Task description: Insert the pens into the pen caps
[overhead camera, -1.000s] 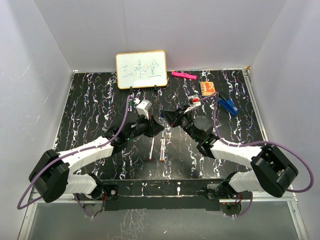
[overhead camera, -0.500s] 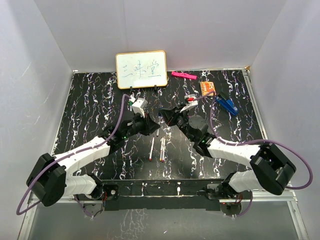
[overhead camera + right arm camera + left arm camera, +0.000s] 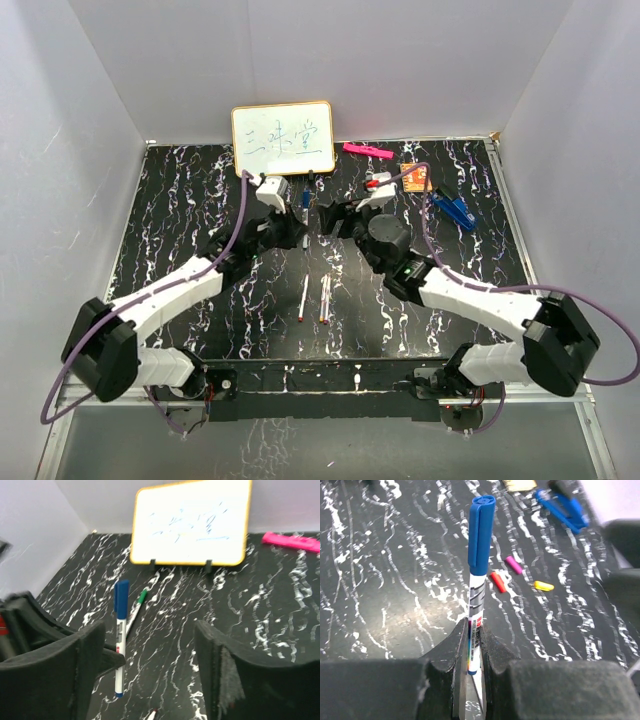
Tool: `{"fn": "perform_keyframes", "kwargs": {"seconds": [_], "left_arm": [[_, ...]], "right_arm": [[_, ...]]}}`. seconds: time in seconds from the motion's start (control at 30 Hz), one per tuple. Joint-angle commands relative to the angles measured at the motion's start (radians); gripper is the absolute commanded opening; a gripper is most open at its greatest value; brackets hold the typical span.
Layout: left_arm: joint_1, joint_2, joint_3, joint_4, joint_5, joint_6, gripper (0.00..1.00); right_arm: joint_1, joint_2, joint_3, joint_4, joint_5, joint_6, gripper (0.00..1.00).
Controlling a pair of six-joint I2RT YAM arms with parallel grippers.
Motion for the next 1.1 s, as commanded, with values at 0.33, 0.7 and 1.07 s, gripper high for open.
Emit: {"fn": "perform_keyframes", "kwargs": {"seconds": [0.33, 0.7, 1.07], "left_arm": [[0.105, 0.365, 0.338, -0.357, -0.325, 0.045, 0.02], [0.151, 0.697, 0.608, -0.508, -0.409, 0.071, 0.05], [0.183, 0.766, 0.642, -0.547, -0.429, 0.057, 0.08]], "right_arm": [[-0.01, -0.19, -0.028, -0.007, 0.244, -0.099, 0.98], [-0.01, -0.178, -0.024, -0.067, 0.27, -0.088, 0.98], [-0.012, -0.189, -0.042, -0.078, 0.284, -0.077, 0.98]]}}
